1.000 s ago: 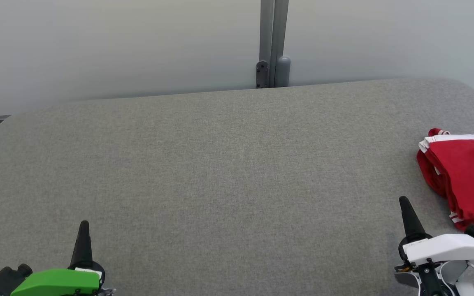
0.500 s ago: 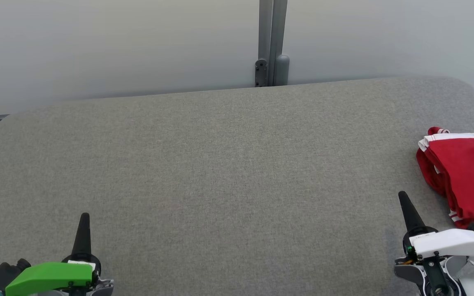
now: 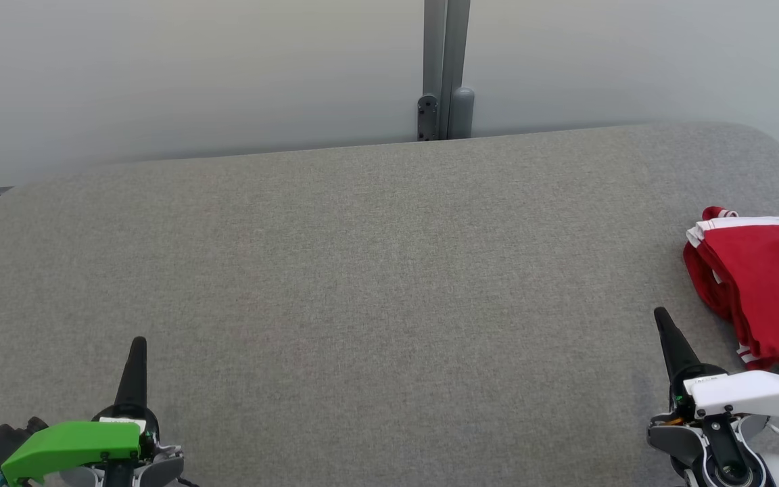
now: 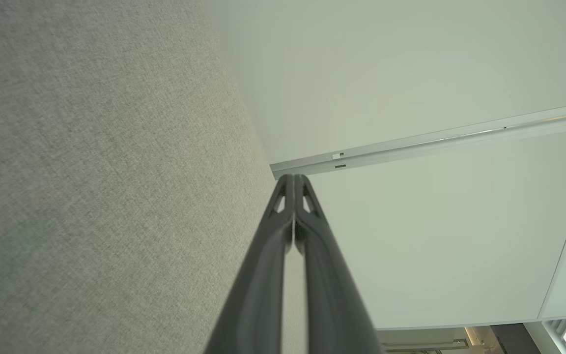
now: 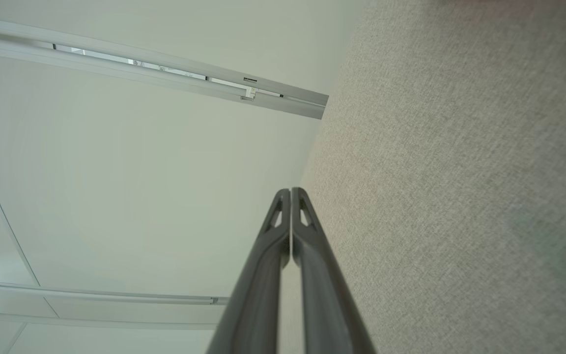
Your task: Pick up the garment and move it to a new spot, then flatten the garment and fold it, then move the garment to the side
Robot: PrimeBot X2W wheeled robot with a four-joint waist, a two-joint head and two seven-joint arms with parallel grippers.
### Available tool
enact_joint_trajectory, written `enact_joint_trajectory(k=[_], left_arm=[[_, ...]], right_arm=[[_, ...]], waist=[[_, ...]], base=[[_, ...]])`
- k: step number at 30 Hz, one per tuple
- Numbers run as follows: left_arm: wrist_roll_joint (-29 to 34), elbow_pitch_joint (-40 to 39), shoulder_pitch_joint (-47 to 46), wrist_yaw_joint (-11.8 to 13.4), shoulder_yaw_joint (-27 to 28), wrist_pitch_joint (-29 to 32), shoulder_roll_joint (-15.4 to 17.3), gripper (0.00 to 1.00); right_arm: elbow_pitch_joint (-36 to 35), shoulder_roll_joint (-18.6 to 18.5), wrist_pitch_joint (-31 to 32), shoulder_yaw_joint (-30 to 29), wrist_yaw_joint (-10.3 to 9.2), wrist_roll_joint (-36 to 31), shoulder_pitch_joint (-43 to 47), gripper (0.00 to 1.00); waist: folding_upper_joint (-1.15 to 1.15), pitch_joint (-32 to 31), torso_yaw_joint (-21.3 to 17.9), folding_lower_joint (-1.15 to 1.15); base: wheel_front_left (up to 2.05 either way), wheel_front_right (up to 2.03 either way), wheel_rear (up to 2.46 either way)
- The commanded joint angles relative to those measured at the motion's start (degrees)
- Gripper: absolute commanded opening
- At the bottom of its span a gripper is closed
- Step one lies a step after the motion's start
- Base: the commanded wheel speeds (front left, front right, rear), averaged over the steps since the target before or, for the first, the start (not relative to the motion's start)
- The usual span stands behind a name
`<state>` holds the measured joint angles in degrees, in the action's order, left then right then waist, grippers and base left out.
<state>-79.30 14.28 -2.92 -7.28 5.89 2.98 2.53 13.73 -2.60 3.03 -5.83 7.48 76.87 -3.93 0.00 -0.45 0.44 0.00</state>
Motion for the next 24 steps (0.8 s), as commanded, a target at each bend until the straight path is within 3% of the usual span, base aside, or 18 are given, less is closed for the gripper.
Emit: enact_joint_trajectory(k=[1, 24], left_arm=[[-1.56, -0.4, -1.49, -0.25, 0.3, 0.46, 0.46, 0.0], [-10.5, -0.32, -3.39, -0.32, 0.64, 2.96, 0.52, 0.0]], right_arm=[[-0.1, -0.36, 0.5, -0.19, 0.03, 1.45, -1.22, 0.0], [0.25, -0.4, 2.97, -0.67, 0.02, 12.48, -2.33, 0.0]], waist=[[0.0, 0.03, -0.02, 0.0], [0.0, 0.47, -0.33, 0.0]], base=[[0.0, 0.0, 0.0], [0.0, 0.0, 0.0]])
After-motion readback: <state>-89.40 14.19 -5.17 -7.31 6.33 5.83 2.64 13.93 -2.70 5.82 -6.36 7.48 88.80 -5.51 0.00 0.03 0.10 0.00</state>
